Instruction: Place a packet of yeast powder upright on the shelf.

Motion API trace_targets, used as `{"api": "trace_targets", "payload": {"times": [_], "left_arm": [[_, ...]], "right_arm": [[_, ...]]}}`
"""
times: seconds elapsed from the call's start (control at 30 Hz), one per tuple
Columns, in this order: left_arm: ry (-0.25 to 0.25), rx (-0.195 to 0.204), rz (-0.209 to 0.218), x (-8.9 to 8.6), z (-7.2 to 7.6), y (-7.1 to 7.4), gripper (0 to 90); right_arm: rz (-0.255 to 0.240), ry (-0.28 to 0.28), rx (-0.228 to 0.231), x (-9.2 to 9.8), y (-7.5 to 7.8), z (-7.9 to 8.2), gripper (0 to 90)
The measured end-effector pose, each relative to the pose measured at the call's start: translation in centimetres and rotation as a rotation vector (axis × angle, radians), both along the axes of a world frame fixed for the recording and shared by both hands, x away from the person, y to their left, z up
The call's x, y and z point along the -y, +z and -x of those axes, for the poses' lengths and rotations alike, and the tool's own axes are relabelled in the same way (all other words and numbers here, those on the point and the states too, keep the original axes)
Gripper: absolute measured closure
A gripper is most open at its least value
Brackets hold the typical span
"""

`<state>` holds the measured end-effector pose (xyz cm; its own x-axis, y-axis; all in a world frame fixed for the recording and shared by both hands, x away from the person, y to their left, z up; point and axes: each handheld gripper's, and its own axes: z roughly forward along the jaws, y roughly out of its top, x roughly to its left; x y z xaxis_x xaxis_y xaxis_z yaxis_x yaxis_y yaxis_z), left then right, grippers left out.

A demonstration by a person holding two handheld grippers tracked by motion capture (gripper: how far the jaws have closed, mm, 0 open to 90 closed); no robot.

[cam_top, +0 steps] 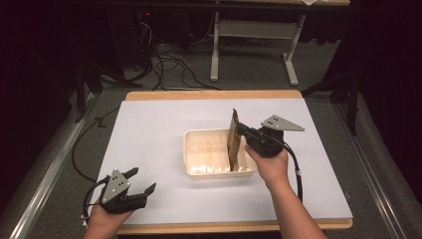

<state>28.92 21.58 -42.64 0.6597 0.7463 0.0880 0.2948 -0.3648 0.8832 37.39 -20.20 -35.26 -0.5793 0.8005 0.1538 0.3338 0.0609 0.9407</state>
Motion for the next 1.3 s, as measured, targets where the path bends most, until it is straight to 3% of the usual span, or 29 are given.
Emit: {"api": "trace_targets", "payload": {"times": [0.4, 0.63, 1.0, 1.3], "left_arm": [[-0.001, 0.002, 0.003, 0.0, 0.0, 0.1, 24.1], [-0.004, -0.007, 0.006, 0.0, 0.0, -0.1, 24.1], [-0.007, -0.007, 0.003, 0.0, -0.1, -0.1, 24.2], [-0.007, -0.009, 0.010, 0.0, 0.0, -0.1, 24.2]], "right_arm": [[0.009, 0.004, -0.019, 0.0, -0.8, 0.1, 89.6], [0.012, 0.005, -0.036, 0.1, -0.7, 0.3, 83.8], [0.004, 0.015, -0.060, 0.0, -0.2, 0.2, 61.7], [0.021, 0.020, -0.047, -0.5, 0.9, 0.4, 44.8]]}}
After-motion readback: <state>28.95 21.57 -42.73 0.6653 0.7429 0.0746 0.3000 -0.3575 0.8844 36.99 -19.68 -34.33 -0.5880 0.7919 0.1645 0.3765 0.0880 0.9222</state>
